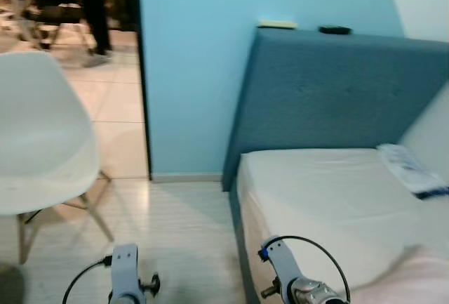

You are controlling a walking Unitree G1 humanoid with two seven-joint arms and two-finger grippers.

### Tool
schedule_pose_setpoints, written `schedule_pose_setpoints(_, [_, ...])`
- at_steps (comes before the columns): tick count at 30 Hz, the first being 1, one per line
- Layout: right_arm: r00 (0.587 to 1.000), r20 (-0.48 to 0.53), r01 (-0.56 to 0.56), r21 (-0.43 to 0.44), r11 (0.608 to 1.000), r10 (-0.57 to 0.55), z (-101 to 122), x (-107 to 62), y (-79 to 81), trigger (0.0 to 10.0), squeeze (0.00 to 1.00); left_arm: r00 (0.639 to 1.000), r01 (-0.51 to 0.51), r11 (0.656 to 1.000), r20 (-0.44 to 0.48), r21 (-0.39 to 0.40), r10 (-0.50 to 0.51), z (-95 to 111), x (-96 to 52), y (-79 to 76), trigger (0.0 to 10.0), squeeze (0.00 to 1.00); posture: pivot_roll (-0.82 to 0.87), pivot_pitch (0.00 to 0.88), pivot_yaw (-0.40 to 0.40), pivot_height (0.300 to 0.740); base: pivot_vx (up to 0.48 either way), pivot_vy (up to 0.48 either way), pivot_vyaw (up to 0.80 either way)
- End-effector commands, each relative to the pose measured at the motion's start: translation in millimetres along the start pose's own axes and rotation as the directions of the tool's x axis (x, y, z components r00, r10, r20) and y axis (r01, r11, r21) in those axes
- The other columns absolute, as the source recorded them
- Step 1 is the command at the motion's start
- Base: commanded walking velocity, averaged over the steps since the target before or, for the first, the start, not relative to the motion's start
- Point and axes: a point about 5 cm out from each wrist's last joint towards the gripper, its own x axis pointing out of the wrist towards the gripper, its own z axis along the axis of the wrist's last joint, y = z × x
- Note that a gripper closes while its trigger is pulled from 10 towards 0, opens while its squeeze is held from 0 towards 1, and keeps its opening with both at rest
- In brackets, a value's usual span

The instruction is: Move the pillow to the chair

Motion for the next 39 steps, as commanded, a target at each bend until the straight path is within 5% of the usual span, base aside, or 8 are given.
schedule_pose_setpoints(1, [1.000, 0.000, -0.010, 0.046, 0.999, 0.010, -3, 0.3, 2.3, 10.0, 1.00, 1.000, -0.008, 1.000, -0.014, 0.004, 0.009, -4, -1.3, 1.9, 10.0, 0.00, -0.01, 0.000, -0.102, 0.710, 0.000, 0.000, -0.76])
schedule_pose_setpoints(13, [1.000, 0.008, -0.010, 0.057, 0.998, 0.010, -2, 0.2, 1.7, 10.0, 1.00, 1.000, 0.009, 1.000, -0.018, -0.007, -0.010, -5, -1.1, -1.2, 10.0, 0.00, -0.01, 0.000, -0.103, 0.710, 0.000, 0.000, -0.76])
schedule_pose_setpoints(20, [1.000, 0.008, -0.012, 0.041, 0.999, 0.011, 0, 0.5, 2.8, 10.0, 1.00, 0.995, -0.013, 1.000, -0.097, -0.002, 0.013, -24, -7.1, 2.0, 10.0, 0.00, -0.01, 0.000, -0.096, 0.710, 0.000, 0.000, -0.76])
schedule_pose_setpoints(39, [1.000, 0.001, -0.014, 0.026, 1.000, 0.014, 0, 0.7, 4.0, 10.0, 1.00, 0.991, -0.102, 0.979, -0.108, -0.177, 0.084, -32, -11.7, 17.4, 10.0, 0.00, -0.01, 0.018, -0.105, 0.710, 0.000, 0.000, -0.76])
